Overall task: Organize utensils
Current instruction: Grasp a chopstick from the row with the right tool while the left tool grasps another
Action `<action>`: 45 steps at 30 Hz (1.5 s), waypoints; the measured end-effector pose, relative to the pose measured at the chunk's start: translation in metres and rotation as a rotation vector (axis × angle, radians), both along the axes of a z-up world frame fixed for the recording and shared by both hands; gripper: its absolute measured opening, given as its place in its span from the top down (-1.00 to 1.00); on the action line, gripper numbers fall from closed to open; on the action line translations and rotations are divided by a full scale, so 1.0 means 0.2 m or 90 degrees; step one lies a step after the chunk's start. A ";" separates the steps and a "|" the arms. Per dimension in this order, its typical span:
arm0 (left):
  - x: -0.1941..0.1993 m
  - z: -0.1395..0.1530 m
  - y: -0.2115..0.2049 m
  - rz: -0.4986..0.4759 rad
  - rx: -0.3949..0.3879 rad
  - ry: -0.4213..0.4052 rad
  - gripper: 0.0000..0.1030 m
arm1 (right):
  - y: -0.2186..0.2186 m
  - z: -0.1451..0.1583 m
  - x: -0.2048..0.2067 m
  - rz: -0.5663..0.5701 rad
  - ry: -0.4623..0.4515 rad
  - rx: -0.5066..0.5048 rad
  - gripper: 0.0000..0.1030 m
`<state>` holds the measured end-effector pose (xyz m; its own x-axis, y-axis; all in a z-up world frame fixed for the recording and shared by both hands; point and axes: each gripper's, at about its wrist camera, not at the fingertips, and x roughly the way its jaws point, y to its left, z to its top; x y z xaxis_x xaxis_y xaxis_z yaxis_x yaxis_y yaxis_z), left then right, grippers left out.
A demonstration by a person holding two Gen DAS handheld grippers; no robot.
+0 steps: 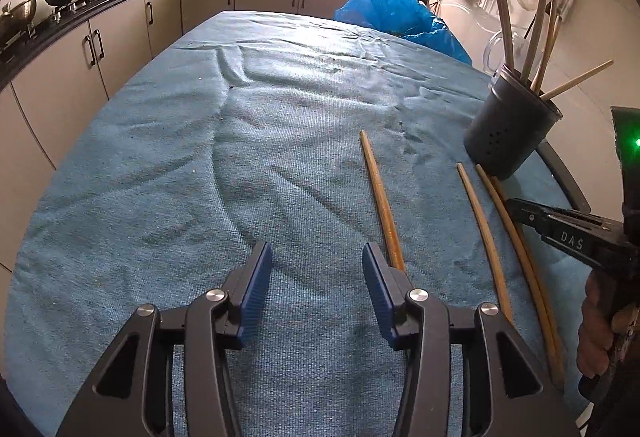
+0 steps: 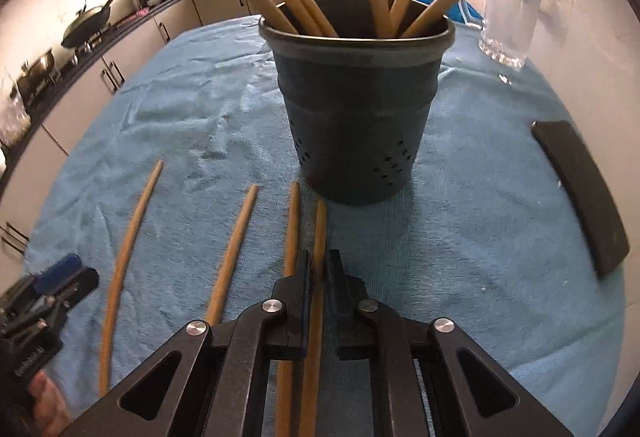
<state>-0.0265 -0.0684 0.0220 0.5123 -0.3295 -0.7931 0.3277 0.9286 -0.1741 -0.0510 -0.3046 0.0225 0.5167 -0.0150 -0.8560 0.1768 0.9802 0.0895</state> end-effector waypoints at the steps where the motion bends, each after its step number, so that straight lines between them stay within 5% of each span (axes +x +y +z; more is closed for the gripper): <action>1: 0.00 0.00 0.00 0.000 0.003 0.000 0.11 | 0.00 0.00 -0.01 0.000 0.004 -0.014 0.88; 8: -0.01 0.10 -0.04 -0.014 -0.006 0.018 0.11 | -0.18 0.00 -0.18 -0.065 -0.017 0.049 0.88; 14: 0.06 0.16 -0.30 -0.089 -0.026 0.096 0.11 | -0.31 0.00 -0.28 -0.090 -0.040 0.109 0.88; 24: 0.21 0.02 -0.70 -0.112 0.062 0.153 0.43 | -0.34 0.10 -0.37 -0.075 -0.088 0.141 0.88; 29: 0.21 0.01 -0.81 -0.111 0.109 0.130 0.82 | -0.35 0.13 -0.39 -0.075 -0.103 0.150 0.87; 32: 0.17 0.01 -0.81 -0.100 0.121 0.116 0.87 | -0.35 0.14 -0.40 -0.071 -0.110 0.153 0.87; 37: 0.04 0.10 -0.69 -0.096 0.077 0.082 0.89 | -0.32 0.19 -0.42 -0.059 -0.132 0.152 0.87; 45: -0.10 0.49 -0.47 -0.082 -0.011 -0.038 0.89 | -0.22 0.43 -0.52 -0.028 -0.249 0.138 0.87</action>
<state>-0.0470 -0.1626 0.1193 0.5118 -0.4089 -0.7555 0.4538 0.8754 -0.1664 -0.1540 -0.3488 0.1086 0.8049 0.1140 -0.5824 0.1295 0.9240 0.3598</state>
